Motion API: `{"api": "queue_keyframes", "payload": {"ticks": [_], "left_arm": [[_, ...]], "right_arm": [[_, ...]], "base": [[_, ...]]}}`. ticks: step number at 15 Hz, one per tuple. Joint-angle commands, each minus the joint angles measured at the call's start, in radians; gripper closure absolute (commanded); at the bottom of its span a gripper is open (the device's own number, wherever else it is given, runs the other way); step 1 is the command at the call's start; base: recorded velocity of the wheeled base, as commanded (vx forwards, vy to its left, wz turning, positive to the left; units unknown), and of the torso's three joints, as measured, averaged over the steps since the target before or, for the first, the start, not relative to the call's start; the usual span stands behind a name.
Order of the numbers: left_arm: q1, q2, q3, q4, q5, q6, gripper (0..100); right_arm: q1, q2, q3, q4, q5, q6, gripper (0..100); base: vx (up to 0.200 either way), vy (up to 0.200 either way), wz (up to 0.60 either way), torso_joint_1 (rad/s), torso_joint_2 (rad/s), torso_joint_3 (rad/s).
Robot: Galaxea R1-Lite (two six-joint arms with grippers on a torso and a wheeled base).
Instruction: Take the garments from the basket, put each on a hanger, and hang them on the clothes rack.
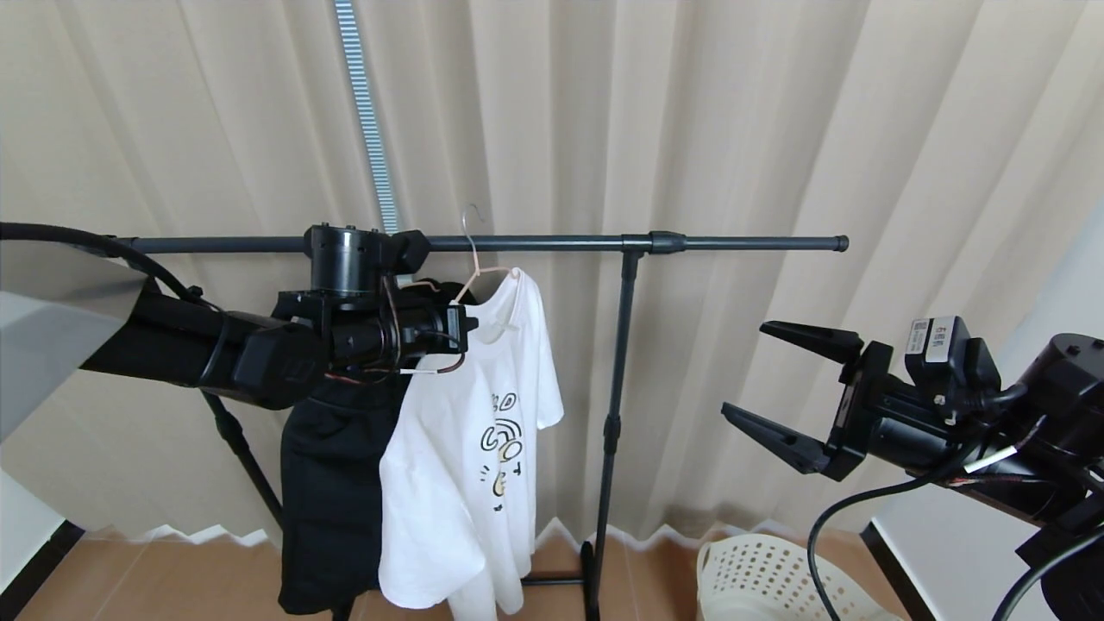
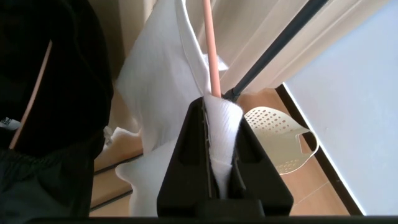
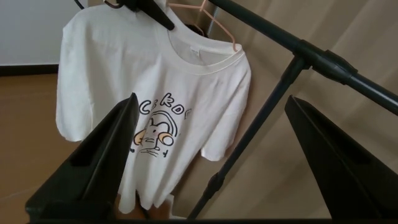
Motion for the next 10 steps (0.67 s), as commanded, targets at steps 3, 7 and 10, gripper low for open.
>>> {"api": "queue_keyframes", "payload": {"ticks": [3, 7, 10], "left_arm": [[0.000, 0.017, -0.002, -0.004, 0.000, 0.000, 100], [0.000, 0.031, -0.001, -0.004, 0.000, 0.000, 100], [-0.002, 0.038, 0.001, -0.004, 0.000, 0.000, 100]], "right_arm": [[0.000, 0.002, 0.000, -0.001, 0.001, 0.000, 0], [0.000, 0.003, 0.000, -0.001, 0.001, 0.000, 0], [0.000, 0.002, 0.000, -0.001, 0.001, 0.000, 0]], "base": [[0.000, 0.000, 0.00, 0.000, 0.00, 0.000], [0.000, 0.000, 0.00, 0.000, 0.00, 0.000], [0.000, 0.000, 0.00, 0.000, 0.00, 0.000]]}}
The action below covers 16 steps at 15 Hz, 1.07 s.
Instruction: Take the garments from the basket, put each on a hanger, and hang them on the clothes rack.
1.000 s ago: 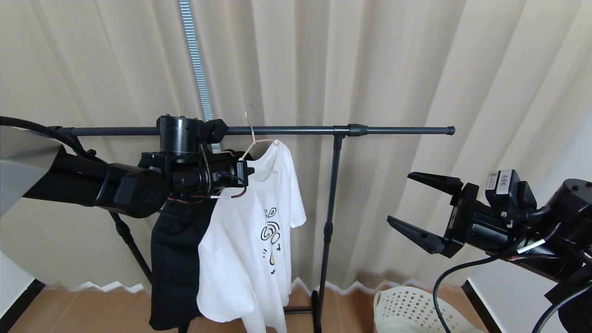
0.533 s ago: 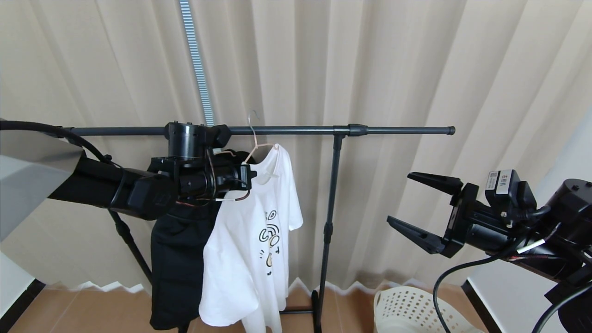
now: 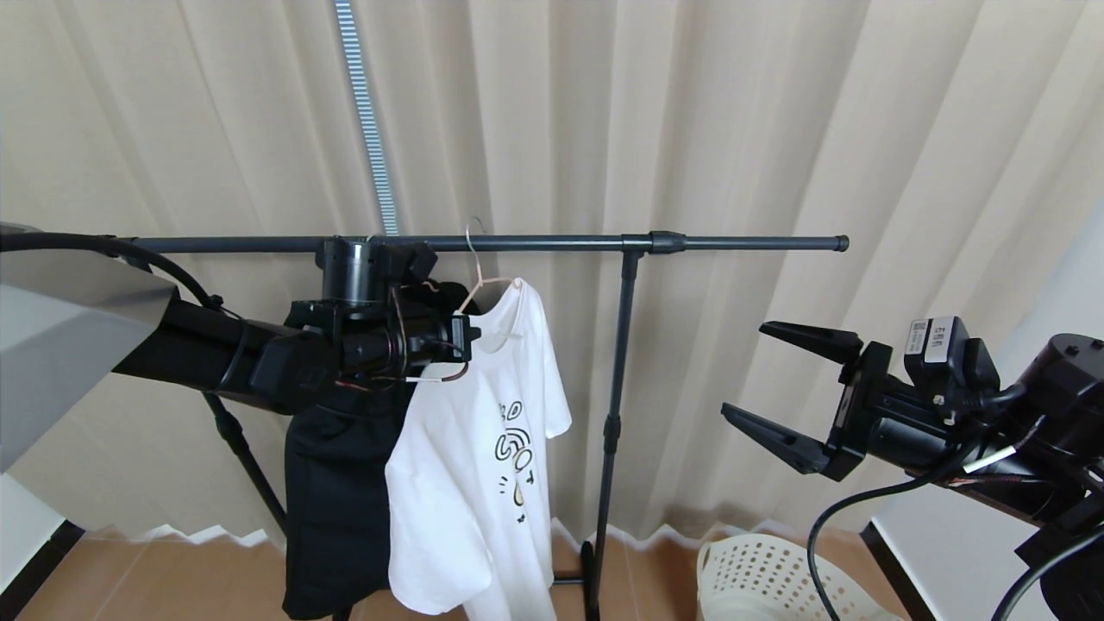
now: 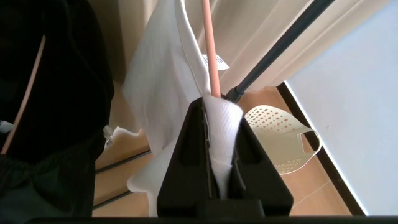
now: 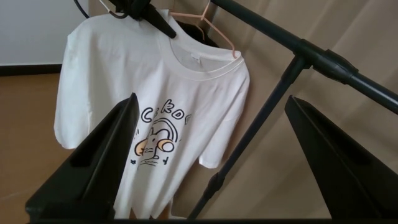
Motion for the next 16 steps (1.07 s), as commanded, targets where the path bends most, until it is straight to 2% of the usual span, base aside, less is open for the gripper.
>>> {"api": "queue_keyframes", "payload": {"ticks": [1, 16], "left_arm": [[0.000, 0.010, 0.003, 0.000, 0.000, 0.000, 100], [0.000, 0.040, 0.003, 0.000, 0.000, 0.003, 100]], "right_arm": [[0.000, 0.000, 0.000, -0.001, 0.000, 0.000, 0], [0.000, 0.012, 0.000, -0.001, 0.000, 0.000, 0]], "base": [[0.000, 0.000, 0.00, 0.000, 0.00, 0.000], [0.000, 0.000, 0.00, 0.000, 0.00, 0.000]]}}
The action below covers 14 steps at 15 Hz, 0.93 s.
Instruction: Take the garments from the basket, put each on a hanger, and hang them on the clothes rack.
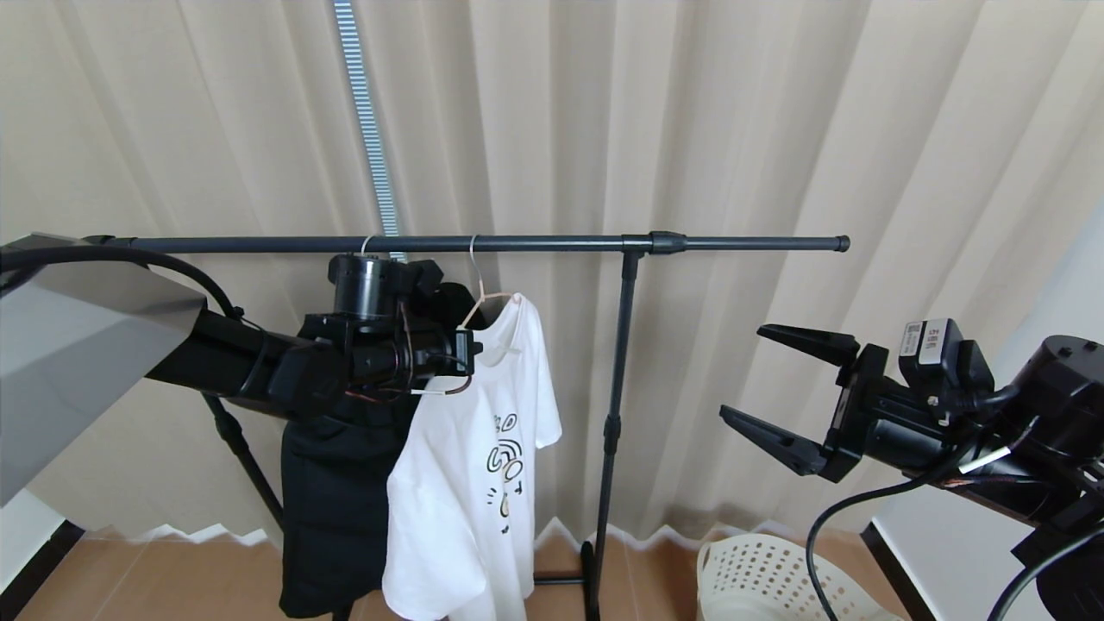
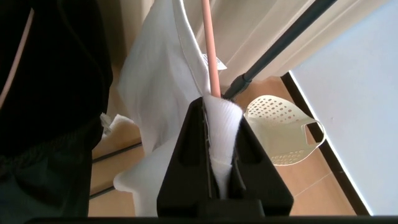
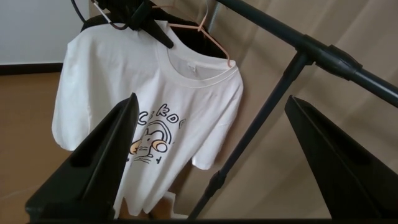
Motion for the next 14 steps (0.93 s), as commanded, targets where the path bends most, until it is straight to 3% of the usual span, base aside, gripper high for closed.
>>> {"api": "queue_keyframes", "payload": {"ticks": [1, 3, 4, 10, 11, 12, 14], "left_arm": [[0.000, 0.004, -0.004, 0.001, -0.001, 0.001, 100], [-0.002, 0.012, -0.009, 0.001, -0.001, 0.001, 100], [-0.002, 0.012, -0.009, 0.001, -0.002, 0.001, 0], [0.005, 0.000, 0.002, 0.001, -0.001, 0.001, 0], [0.008, -0.042, 0.009, 0.005, -0.001, 0.001, 0], [0.011, -0.097, 0.025, 0.011, -0.001, 0.004, 0], [0.018, -0.203, 0.060, 0.039, -0.001, 0.016, 0]], "right_arm": [[0.001, 0.002, 0.000, 0.000, 0.001, -0.001, 0], [0.001, 0.002, 0.000, 0.000, 0.001, -0.001, 0], [0.001, 0.002, 0.000, 0.000, 0.001, -0.001, 0], [-0.002, 0.011, -0.017, 0.001, -0.009, -0.001, 0], [0.001, 0.011, -0.033, 0.006, -0.068, 0.001, 0], [0.010, 0.004, -0.060, 0.044, -0.194, 0.002, 0], [0.041, -0.064, -0.108, 0.152, -0.289, 0.027, 0]], "base": [[0.000, 0.000, 0.00, 0.000, 0.00, 0.000], [0.000, 0.000, 0.00, 0.000, 0.00, 0.000], [0.000, 0.000, 0.00, 0.000, 0.00, 0.000], [0.000, 0.000, 0.00, 0.000, 0.00, 0.000], [0.000, 0.000, 0.00, 0.000, 0.00, 0.000], [0.000, 0.000, 0.00, 0.000, 0.00, 0.000], [0.000, 0.000, 0.00, 0.000, 0.00, 0.000]]}}
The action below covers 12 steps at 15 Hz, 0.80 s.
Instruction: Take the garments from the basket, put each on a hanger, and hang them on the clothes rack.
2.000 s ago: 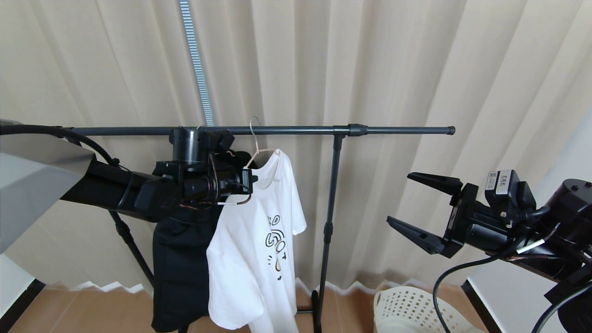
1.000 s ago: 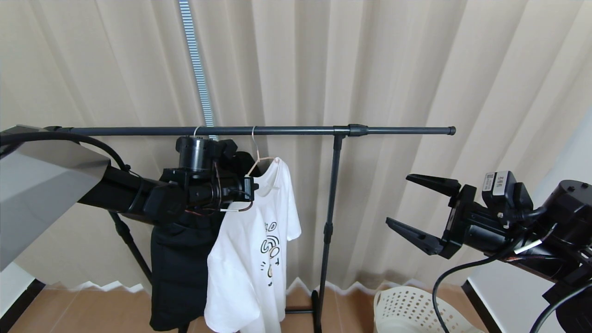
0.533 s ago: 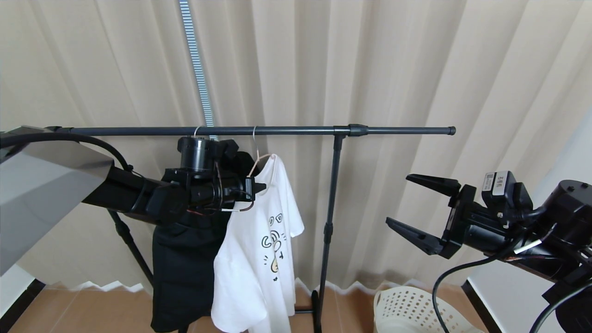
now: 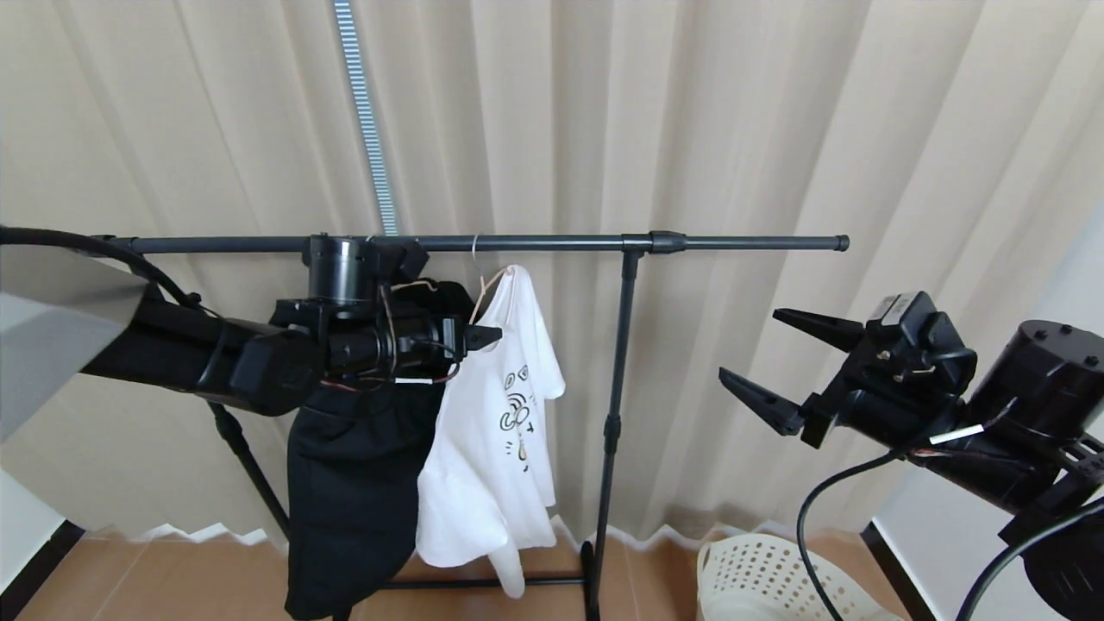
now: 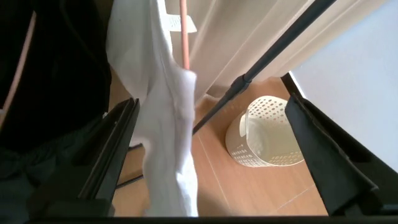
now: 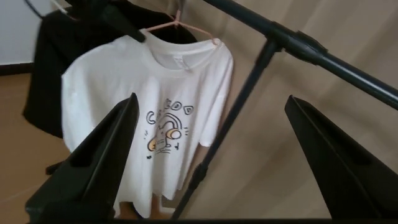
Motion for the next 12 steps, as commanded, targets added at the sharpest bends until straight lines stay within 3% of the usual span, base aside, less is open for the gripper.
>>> {"api": "queue_keyframes", "payload": {"ticks": [1, 3, 5, 6, 7, 9, 10, 11, 12], "left_arm": [[0.011, -0.199, 0.072, 0.054, -0.001, 0.023, 0], [0.021, -0.376, 0.190, 0.083, -0.001, 0.057, 0], [0.027, -0.607, 0.368, 0.082, -0.001, 0.129, 0], [0.027, -0.652, 0.402, 0.078, -0.001, 0.143, 0], [0.038, -0.836, 0.526, 0.077, -0.005, 0.164, 0], [0.057, -1.089, 0.703, 0.083, -0.005, 0.177, 0], [0.061, -1.097, 0.709, 0.083, -0.005, 0.178, 0], [0.103, -1.291, 0.862, 0.085, -0.008, 0.178, 0], [0.117, -1.366, 0.928, 0.085, -0.009, 0.177, 0]], "right_arm": [[0.022, -0.157, -0.070, 0.164, -0.062, 0.051, 0], [0.028, -0.371, -0.137, 0.489, -0.201, 0.068, 0], [0.051, -0.562, -0.163, 0.785, -0.292, 0.069, 0], [0.051, -0.594, -0.157, 0.824, -0.313, 0.069, 0], [0.053, -0.726, -0.108, 0.920, -0.399, 0.069, 0], [0.054, -0.913, 0.010, 0.980, -0.453, 0.068, 0], [0.054, -0.919, 0.015, 0.983, -0.456, 0.068, 0], [0.054, -1.077, 0.137, 1.026, -0.511, 0.066, 0], [0.053, -1.142, 0.190, 1.043, -0.526, 0.066, 0]], "base": [[0.000, 0.000, 0.00, 0.000, 0.00, 0.000], [0.000, 0.000, 0.00, 0.000, 0.00, 0.000], [0.000, 0.000, 0.00, 0.000, 0.00, 0.000], [0.000, 0.000, 0.00, 0.000, 0.00, 0.000], [0.000, 0.000, 0.00, 0.000, 0.00, 0.000], [0.000, 0.000, 0.00, 0.000, 0.00, 0.000], [0.000, 0.000, 0.00, 0.000, 0.00, 0.000], [0.000, 0.000, 0.00, 0.000, 0.00, 0.000], [0.000, 0.000, 0.00, 0.000, 0.00, 0.000]]}}
